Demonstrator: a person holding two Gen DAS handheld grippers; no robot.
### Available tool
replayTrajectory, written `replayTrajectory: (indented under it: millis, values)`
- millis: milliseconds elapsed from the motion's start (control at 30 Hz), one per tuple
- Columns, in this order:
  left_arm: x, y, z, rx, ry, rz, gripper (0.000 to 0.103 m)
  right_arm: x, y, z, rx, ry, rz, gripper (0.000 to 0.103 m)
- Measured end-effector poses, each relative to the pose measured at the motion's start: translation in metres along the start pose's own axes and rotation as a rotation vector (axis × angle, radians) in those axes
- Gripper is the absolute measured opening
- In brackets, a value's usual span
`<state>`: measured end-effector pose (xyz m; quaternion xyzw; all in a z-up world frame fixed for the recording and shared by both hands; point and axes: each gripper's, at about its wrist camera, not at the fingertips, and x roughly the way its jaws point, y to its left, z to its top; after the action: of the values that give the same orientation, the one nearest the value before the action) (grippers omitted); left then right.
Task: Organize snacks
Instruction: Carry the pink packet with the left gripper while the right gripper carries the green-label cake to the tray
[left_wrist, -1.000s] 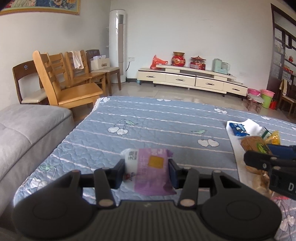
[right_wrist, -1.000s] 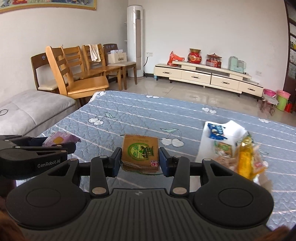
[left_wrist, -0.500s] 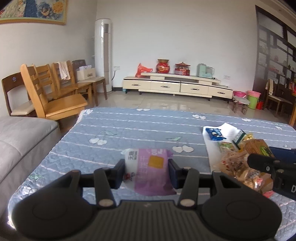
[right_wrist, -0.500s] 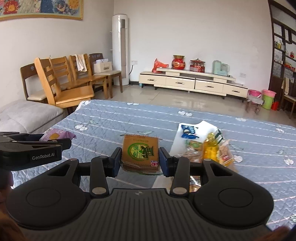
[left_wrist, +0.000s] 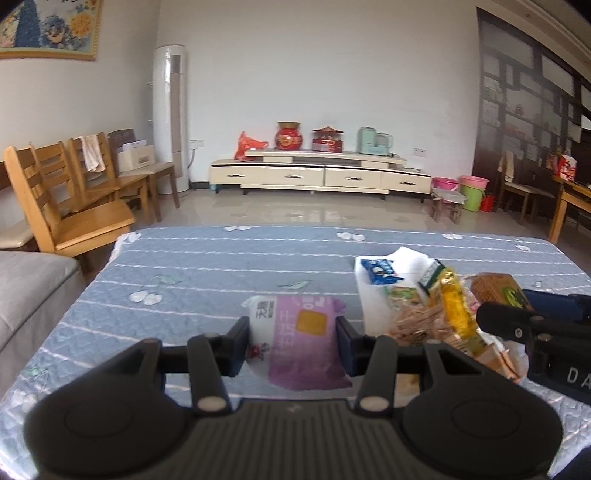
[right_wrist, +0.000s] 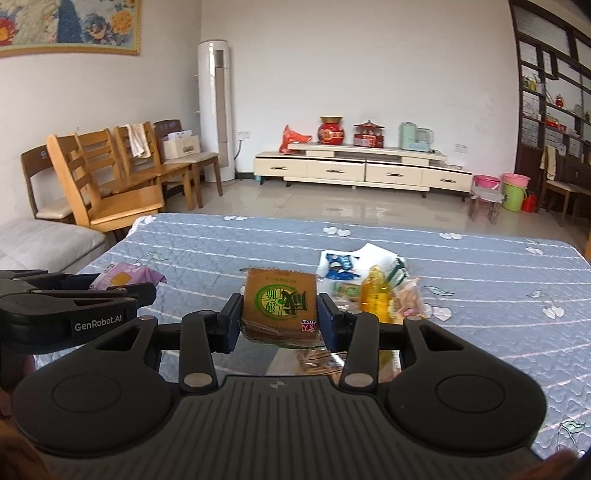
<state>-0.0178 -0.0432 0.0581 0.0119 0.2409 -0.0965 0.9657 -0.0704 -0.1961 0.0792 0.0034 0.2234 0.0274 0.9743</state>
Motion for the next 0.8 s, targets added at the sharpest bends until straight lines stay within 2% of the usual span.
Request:
replayTrajectory:
  millis: [367,800]
  values:
    - [0.015,-0.037,0.015,0.049,-0.01,-0.084,0.047,-0.002,-0.025,0.003,0.052,-0.012,-0.062,0.052]
    - [0.037,-0.064,0.037,0.087,-0.02,-0.117,0.047,0.006,-0.04,0.012,0.08,-0.023,-0.097,0.052]
